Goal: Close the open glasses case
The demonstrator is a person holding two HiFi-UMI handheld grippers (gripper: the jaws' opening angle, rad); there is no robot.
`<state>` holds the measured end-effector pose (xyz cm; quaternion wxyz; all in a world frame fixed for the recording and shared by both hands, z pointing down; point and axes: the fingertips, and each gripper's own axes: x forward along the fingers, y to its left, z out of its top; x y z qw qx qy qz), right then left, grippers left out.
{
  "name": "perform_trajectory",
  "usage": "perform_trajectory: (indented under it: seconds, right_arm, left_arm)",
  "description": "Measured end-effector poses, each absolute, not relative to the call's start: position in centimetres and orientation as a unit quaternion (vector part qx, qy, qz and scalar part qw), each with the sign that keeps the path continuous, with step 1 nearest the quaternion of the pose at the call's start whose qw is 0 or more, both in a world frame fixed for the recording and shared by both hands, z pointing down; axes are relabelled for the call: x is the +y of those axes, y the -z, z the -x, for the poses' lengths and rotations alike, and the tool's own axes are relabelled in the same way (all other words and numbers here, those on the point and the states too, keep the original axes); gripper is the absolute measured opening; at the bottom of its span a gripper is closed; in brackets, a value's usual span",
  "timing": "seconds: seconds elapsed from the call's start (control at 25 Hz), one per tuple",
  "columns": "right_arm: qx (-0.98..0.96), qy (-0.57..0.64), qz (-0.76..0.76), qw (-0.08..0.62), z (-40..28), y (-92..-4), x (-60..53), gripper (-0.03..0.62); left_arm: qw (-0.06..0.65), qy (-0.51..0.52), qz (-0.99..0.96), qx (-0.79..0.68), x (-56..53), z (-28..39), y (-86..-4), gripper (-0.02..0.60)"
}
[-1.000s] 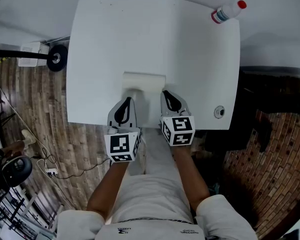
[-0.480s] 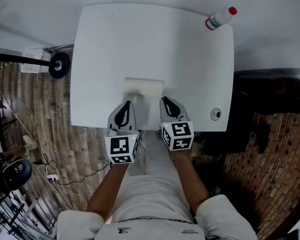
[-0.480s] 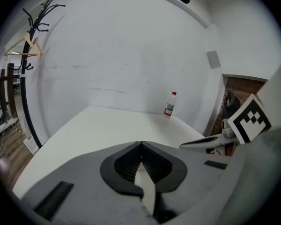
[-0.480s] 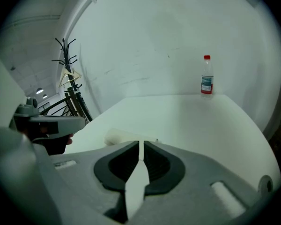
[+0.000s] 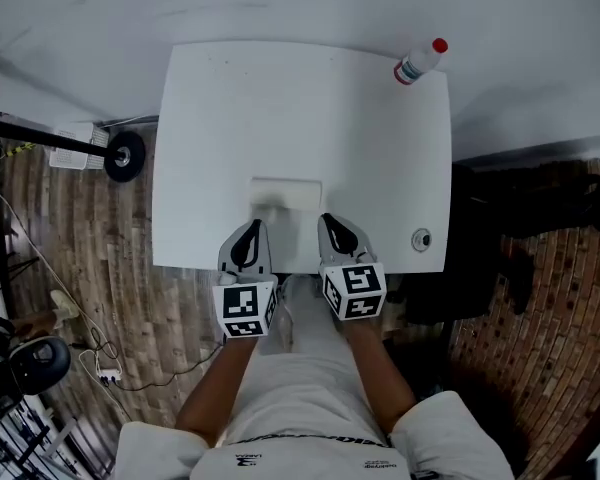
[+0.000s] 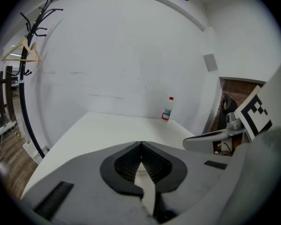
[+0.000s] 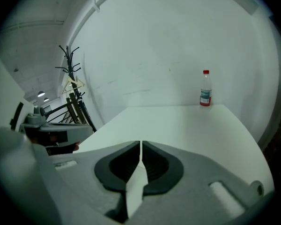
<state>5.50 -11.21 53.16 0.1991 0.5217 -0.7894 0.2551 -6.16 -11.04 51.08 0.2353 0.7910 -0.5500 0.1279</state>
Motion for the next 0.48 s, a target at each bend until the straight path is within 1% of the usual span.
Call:
perform_trajectory:
  seconds: [0.48]
  right_arm:
    - [-0.800, -0.230, -0.532, 0.156, -5.4, -46.5, -10.5, -0.004]
  left_arm:
    - [0.219, -0.113, -0.805, -0.539, -10.5, 5.9, -45.9, -0.003]
